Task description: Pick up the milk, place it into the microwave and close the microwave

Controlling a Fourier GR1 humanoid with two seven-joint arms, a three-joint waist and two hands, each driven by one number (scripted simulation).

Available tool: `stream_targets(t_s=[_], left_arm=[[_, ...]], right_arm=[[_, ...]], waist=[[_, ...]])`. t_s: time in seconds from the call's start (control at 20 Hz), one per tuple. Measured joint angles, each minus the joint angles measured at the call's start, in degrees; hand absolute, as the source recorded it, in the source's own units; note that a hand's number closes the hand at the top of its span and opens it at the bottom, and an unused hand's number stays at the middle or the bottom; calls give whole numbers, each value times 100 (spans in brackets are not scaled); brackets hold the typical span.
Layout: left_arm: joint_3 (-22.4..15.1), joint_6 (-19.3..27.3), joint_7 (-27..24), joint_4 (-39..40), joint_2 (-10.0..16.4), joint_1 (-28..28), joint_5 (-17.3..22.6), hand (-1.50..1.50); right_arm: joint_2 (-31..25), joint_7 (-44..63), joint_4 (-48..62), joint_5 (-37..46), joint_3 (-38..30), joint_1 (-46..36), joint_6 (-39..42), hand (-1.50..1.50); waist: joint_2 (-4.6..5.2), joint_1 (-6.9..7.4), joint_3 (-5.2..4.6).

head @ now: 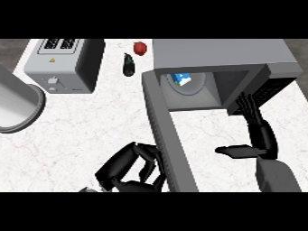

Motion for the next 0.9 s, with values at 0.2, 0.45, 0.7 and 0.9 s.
stream_targets(t_s=[0.2, 0.45, 0.7, 0.9], left_arm=[[-618, 409, -260, 615, 2, -283, 35, 150], [-1461, 1193, -268, 1278, 6, -893, 298, 150], [-2294, 2535, -329, 1835, 13, -1601, 1052, 150], [-2724, 3461, -372, 2065, 30, -2041, 1672, 150]], right_arm=[[-60, 503, -1200, -249, 39, 635, 208, -150], [-153, 1089, -2702, -658, 39, 1468, 537, -150], [-238, 1682, -3549, -1243, -24, 1721, 927, -150], [-337, 2013, -4044, -1576, -23, 1844, 1174, -150]], waist=[[14, -27, -2], [36, -43, -1], [74, -92, -1], [103, -218, -4]])
